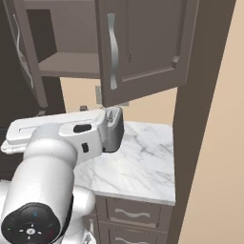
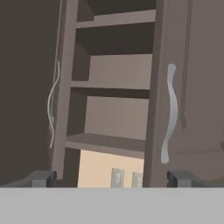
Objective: Close all open cabinet doors.
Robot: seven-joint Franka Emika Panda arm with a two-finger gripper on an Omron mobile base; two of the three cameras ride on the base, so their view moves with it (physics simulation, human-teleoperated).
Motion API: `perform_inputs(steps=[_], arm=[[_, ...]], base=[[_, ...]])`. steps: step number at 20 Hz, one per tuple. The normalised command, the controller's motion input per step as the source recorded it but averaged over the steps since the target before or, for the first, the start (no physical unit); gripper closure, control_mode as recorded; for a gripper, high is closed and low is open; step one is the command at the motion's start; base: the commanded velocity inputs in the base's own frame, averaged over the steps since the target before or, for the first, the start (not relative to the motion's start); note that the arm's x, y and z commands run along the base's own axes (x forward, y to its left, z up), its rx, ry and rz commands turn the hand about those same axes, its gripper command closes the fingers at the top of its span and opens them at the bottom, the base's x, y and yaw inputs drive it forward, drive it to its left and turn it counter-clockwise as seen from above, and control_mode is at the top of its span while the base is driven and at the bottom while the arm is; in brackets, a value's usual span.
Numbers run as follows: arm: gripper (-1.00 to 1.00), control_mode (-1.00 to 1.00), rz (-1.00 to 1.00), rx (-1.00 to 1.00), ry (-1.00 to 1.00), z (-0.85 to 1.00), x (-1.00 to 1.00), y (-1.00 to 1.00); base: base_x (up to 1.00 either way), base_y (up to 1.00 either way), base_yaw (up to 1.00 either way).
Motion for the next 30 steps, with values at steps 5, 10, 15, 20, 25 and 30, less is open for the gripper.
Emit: perform_inputs(steps=[5,10,15,20,25,30], arm=[[-1.0,-1.0,0.01,0.0,0.0,0.0,0.32,-0.25],[-1.0,-1.0,0.01,0.0,0.0,0.0,0.32,-0.22],[-1.0,-1.0,0.02,0.0,0.0,-0.03,0.25,-0.19],[-1.0,-1.0,0.01,0.0,0.0,-0.06,0.28,-0.12],[-1.0,-1.0,0.0,0.0,0.0,-0.12,0.42,-0.05],[-1.0,-1.0,0.0,0.0,0.0,-0.14,0.47,-0.09]], base=[[0.0,0.0,0.0],[0.0,0.0,0.0],[0.0,0.0,0.0],[0.0,0.0,0.0],[0.0,0.0,0.0],[0.0,0.0,0.0]])
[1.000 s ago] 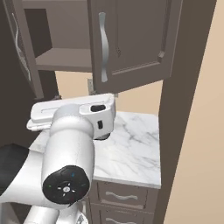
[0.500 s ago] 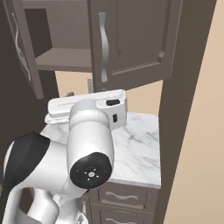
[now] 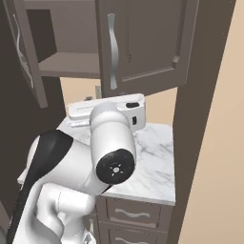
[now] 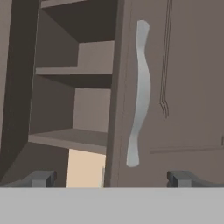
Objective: Close all open cabinet doors.
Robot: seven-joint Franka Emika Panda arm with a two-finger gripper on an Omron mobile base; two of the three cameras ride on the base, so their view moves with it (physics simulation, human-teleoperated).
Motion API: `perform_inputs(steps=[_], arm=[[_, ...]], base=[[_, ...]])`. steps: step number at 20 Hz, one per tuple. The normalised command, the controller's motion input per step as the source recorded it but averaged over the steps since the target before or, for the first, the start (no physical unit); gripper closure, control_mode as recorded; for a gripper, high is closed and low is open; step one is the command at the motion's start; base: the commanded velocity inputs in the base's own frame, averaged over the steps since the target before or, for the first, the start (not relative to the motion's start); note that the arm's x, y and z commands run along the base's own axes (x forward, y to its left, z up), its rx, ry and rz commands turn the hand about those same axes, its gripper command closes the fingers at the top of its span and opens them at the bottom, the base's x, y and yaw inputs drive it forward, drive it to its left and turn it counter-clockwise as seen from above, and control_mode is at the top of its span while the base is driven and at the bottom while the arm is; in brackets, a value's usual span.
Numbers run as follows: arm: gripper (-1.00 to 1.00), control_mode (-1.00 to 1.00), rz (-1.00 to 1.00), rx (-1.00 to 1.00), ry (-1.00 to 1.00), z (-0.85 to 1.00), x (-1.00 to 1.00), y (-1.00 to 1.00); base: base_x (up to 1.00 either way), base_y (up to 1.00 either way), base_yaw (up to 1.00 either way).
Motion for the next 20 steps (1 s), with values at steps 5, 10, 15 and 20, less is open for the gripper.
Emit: perform_inputs(steps=[5,10,15,20], arm=[[-1.0,-1.0,0.0,0.0,0.0,-0.17,0.43,-0.15],[-1.0,-1.0,0.01,0.0,0.0,-0.21,0.41,-0.2],[-1.0,-1.0,0.01,0.0,0.0,-0.23,0.39,-0.16],[-1.0,-1.0,0.01,0.0,0.0,-0.14,0.45,-0.11]], base=[[0.0,0.0,0.0],[0.0,0.0,0.0],[0.0,0.0,0.0],[0.0,0.0,0.0]])
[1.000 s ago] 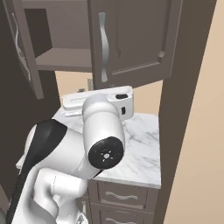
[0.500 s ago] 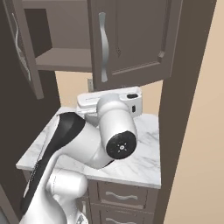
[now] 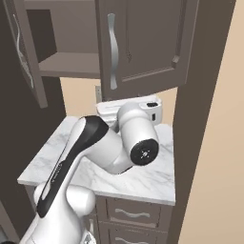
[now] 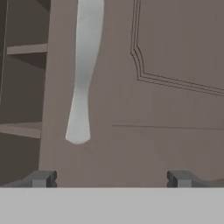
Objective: Close all open cabinet doors.
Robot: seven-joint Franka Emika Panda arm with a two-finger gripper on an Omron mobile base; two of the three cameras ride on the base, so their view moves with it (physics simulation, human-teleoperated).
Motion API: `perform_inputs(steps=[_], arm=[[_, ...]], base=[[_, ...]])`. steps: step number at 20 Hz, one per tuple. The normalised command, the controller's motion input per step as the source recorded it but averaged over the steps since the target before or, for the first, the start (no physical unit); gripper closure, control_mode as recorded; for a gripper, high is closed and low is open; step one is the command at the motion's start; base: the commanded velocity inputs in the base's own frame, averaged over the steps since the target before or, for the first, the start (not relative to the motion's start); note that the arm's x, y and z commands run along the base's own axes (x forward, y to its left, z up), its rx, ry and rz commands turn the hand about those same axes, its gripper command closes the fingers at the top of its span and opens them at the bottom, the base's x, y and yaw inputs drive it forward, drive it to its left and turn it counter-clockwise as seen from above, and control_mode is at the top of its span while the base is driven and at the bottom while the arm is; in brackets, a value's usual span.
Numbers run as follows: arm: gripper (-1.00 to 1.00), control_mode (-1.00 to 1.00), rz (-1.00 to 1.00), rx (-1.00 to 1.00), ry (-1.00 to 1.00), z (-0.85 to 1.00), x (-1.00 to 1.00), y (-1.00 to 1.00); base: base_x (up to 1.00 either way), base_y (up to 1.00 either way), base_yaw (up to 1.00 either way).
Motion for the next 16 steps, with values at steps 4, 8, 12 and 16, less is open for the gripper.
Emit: perform_inputs(steps=[4,8,12,16], arm=[[-1.0,-1.0,0.0,0.0,0.0,-0.03,0.48,-0.03],[-1.0,-1.0,0.0,0.0,0.0,0.0,0.41,0.0],[-1.0,-1.0,0.0,0.0,0.0,0.0,0.36,0.0],[-1.0,-1.0,0.0,0.0,0.0,0.0,0.37,0.0]], base=[[0.0,0.0,0.0],[0.0,0.0,0.0],[0.0,0.0,0.0],[0.0,0.0,0.0]])
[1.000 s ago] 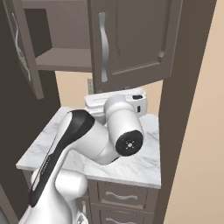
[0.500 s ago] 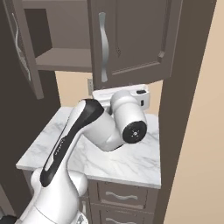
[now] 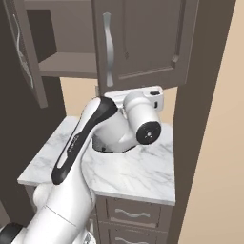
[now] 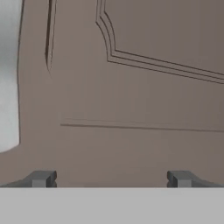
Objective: Close all open cabinet doors.
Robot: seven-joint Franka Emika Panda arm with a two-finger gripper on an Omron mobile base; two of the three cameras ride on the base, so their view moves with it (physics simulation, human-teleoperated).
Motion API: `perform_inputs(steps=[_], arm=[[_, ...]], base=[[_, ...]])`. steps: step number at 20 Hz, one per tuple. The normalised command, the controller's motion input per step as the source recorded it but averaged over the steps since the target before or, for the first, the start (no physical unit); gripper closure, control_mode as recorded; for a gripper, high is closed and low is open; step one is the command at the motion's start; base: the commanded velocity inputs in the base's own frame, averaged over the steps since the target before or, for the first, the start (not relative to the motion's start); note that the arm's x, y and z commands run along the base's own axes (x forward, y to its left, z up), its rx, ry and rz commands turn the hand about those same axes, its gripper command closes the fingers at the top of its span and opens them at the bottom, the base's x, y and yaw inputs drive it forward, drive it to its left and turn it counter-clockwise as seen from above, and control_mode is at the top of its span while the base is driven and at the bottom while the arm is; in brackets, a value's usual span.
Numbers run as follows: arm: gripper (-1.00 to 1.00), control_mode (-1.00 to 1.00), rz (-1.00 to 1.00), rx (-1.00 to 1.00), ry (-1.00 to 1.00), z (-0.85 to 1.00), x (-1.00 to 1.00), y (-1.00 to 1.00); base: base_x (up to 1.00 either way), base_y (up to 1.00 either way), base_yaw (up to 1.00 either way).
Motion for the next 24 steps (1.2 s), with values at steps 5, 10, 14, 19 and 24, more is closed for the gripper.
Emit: perform_inputs(steps=[5,10,14,19,24], arm=[[-1.0,-1.0,0.0,0.0,0.0,0.0,0.38,0.0],[-1.0,-1.0,-0.03,0.0,0.0,-0.01,0.37,0.02],[-1.0,-1.0,-0.04,0.0,0.0,-0.01,0.42,0.04],[-1.0,-1.0,-0.05,0.0,0.0,-0.03,0.47,0.06],[-1.0,-1.0,-0.05,0.0,0.0,-0.06,0.41,0.07]], base=[[0.0,0.0,0.0],[0.0,0.0,0.0],[0.0,0.0,0.0],[0.0,0.0,0.0],[0.0,0.0,0.0]])
